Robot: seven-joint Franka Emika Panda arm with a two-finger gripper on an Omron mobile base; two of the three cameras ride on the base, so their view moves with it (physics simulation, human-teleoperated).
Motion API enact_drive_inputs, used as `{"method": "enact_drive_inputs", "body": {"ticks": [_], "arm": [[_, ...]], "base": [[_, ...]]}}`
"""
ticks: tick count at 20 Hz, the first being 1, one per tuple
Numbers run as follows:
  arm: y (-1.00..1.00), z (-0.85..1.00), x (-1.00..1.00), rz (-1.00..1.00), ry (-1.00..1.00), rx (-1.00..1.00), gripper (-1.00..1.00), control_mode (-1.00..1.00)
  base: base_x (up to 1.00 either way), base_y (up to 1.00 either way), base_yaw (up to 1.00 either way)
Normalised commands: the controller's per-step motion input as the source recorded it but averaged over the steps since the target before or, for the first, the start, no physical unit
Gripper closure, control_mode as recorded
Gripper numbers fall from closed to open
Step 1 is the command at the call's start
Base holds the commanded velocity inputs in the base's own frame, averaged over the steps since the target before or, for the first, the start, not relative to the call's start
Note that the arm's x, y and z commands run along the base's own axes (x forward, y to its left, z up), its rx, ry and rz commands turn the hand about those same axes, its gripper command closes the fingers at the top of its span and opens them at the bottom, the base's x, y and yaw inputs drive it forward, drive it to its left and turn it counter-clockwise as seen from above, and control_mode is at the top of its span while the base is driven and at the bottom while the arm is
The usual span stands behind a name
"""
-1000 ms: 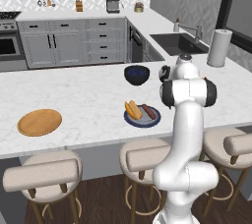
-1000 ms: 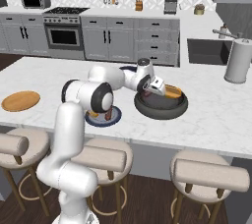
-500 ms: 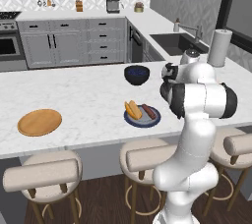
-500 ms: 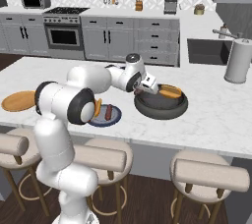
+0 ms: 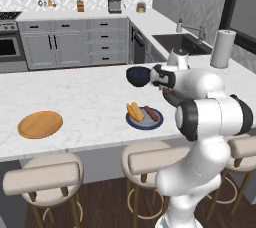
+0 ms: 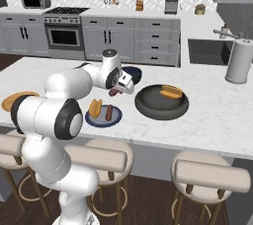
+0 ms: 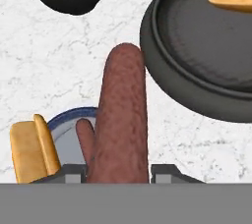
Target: Place one bun and one sausage from the bowl on each plate.
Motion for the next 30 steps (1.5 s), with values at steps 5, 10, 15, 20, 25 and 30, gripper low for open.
{"method": "enact_drive_inputs", "body": {"ticks": [5, 10, 15, 20, 25, 30], "arm": [[1.00, 0.08, -0.28, 0.13, 0.19, 0.17, 1.00, -1.00], [1.00, -0.16, -0.27, 0.20, 0.08, 0.09, 1.00, -1.00], [1.00, -0.27, -0.35, 0.24, 0.00, 0.00, 1.00, -1.00], [1.00, -0.13, -0.21, 0.21, 0.00, -0.04, 1.00, -1.00], [1.00, -0.05, 0.00, 0.14, 0.00, -0.03, 1.00, -1.00], [1.00, 0.00, 0.00, 0.11, 0.00, 0.00, 1.00, -1.00]], "base": [[0.00, 0.00, 0.00], [0.00, 0.00, 0.00], [0.00, 0.00, 0.00], [0.00, 0.00, 0.00], [0.00, 0.00, 0.00], [0.00, 0.00, 0.00]]}}
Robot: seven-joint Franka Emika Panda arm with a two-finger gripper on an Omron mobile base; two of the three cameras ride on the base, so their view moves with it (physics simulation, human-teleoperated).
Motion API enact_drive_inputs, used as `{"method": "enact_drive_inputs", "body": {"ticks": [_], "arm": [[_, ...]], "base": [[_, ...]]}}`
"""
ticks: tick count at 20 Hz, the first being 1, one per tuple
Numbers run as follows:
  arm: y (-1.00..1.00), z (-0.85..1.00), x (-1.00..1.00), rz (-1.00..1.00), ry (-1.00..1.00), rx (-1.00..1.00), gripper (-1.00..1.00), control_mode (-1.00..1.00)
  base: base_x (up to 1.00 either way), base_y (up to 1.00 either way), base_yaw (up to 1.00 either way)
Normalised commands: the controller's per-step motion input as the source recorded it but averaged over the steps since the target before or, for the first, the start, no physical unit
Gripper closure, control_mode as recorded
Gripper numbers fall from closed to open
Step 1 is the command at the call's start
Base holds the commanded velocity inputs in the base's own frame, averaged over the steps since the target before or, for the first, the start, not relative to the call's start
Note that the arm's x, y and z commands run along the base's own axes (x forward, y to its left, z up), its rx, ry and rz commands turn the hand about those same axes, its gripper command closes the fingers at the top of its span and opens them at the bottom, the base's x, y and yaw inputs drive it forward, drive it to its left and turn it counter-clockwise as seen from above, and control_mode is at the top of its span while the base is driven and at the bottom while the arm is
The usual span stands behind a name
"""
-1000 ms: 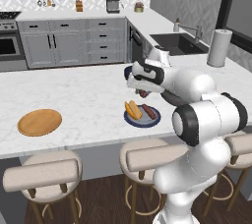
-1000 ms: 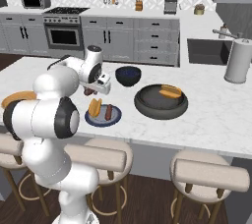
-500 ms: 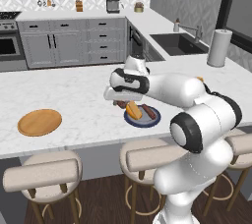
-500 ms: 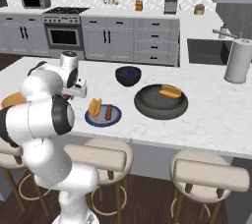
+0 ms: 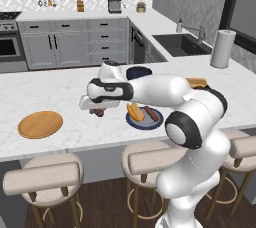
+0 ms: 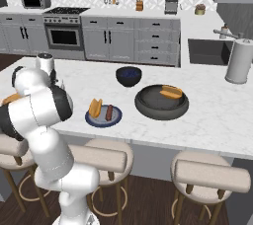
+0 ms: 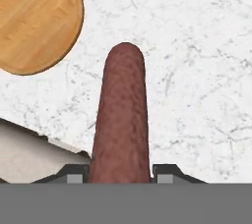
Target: Place one bun and one sausage from the bowl on each plate.
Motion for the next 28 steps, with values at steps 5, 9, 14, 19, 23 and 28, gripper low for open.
{"method": "enact_drive_inputs", "body": {"ticks": [5, 9, 14, 19, 23, 28], "arm": [[0.99, -0.01, 0.00, 0.02, 0.00, 0.00, 1.00, -1.00], [0.72, 0.00, -0.10, -0.04, 0.00, 0.00, 1.00, -1.00], [0.75, 0.00, -0.01, -0.05, -0.01, -0.01, 1.00, -1.00], [0.61, -0.05, 0.16, -0.08, 0.00, -0.01, 1.00, -1.00], [0.56, -0.29, 0.21, -0.13, 0.00, -0.02, 1.00, -1.00], [0.39, -0.44, 0.22, -0.08, 0.00, -0.06, 1.00, -1.00]], "base": [[0.00, 0.00, 0.00], [0.00, 0.00, 0.00], [0.00, 0.00, 0.00], [0.00, 0.00, 0.00], [0.00, 0.00, 0.00], [0.00, 0.00, 0.00]]}}
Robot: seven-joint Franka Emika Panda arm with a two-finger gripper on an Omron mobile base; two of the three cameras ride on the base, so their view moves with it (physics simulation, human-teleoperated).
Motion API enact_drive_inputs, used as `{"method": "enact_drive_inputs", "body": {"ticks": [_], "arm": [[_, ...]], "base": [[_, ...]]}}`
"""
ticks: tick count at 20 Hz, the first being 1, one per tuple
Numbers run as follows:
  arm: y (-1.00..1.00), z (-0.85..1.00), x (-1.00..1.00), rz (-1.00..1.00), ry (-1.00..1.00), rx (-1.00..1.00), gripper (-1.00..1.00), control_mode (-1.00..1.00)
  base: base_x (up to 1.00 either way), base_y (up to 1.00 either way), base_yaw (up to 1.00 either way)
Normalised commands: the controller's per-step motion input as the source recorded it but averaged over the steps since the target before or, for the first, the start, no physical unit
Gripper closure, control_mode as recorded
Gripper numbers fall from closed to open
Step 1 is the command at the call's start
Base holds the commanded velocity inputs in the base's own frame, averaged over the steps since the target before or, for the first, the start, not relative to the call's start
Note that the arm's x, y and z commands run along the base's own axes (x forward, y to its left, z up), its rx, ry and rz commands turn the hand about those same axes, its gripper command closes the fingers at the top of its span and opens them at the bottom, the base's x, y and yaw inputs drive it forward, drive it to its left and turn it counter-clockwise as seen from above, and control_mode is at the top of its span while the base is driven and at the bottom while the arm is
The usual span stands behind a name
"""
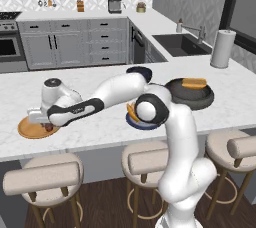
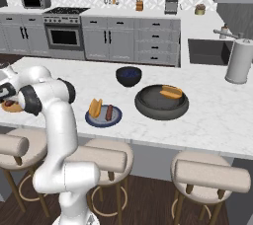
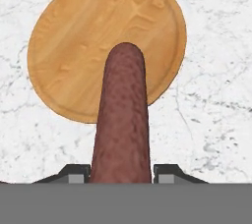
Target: Place one bun and one sausage from the bowl on each plate.
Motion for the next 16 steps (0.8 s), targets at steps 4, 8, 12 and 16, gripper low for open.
{"method": "enact_drive_inputs", "body": {"ticks": [4, 8, 12, 16], "arm": [[0.16, -0.19, 0.27, -0.08, 0.07, -0.04, 1.00, -1.00], [0.09, -0.21, 0.40, -0.05, 0.05, -0.02, 1.00, -1.00], [0.08, -0.30, 0.45, -0.03, 0.03, 0.00, 1.00, -1.00], [0.16, -0.32, 0.39, 0.00, 0.00, -0.01, 1.00, -1.00]], "base": [[0.00, 0.00, 0.00], [0.00, 0.00, 0.00], [0.00, 0.00, 0.00], [0.00, 0.00, 0.00]]}}
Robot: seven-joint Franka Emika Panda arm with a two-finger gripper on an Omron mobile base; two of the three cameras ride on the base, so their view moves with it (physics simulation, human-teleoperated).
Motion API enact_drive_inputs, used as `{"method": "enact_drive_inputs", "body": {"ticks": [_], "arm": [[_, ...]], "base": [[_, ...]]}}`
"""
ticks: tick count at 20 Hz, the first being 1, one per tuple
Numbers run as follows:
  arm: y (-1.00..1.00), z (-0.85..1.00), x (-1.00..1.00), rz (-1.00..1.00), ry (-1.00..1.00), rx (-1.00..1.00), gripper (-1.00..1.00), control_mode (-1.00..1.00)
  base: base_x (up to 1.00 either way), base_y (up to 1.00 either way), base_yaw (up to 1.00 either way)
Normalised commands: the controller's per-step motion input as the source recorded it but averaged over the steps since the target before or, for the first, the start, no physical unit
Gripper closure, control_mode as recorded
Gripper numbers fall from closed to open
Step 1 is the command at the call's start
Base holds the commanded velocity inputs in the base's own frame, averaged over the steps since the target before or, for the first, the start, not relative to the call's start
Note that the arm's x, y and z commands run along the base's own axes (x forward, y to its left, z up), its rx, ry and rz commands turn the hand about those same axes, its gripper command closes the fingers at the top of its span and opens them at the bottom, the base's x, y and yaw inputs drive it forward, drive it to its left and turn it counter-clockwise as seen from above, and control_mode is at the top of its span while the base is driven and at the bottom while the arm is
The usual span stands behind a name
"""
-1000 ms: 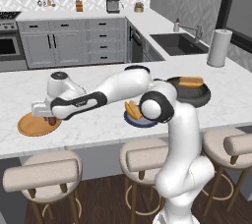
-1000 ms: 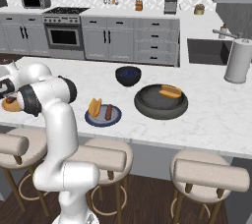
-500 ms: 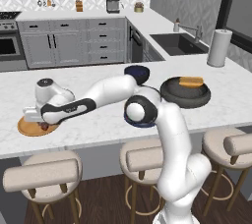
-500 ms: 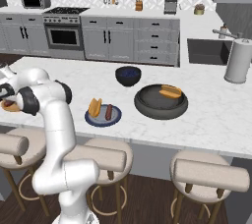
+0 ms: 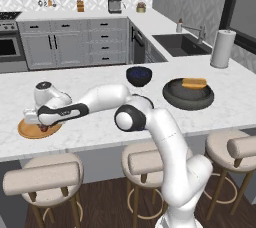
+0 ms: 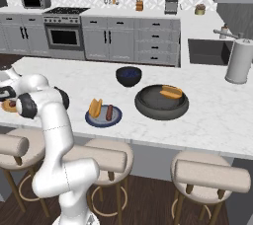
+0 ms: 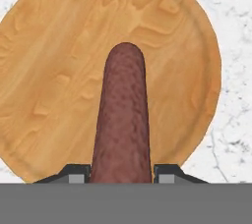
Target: Place one bun and one sausage from the bowl on each plate.
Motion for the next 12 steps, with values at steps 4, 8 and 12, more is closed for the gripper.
{"method": "enact_drive_inputs", "body": {"ticks": [4, 8, 12], "arm": [[0.20, -0.19, 0.29, 0.00, 0.00, 0.00, 1.00, -1.00], [0.06, -0.11, 0.14, 0.00, 0.00, 0.00, -1.00, -1.00], [-0.03, -0.18, 0.01, 0.00, 0.00, 0.00, -1.00, -1.00]], "base": [[0.00, 0.00, 0.00], [0.00, 0.00, 0.00], [0.00, 0.00, 0.00]]}}
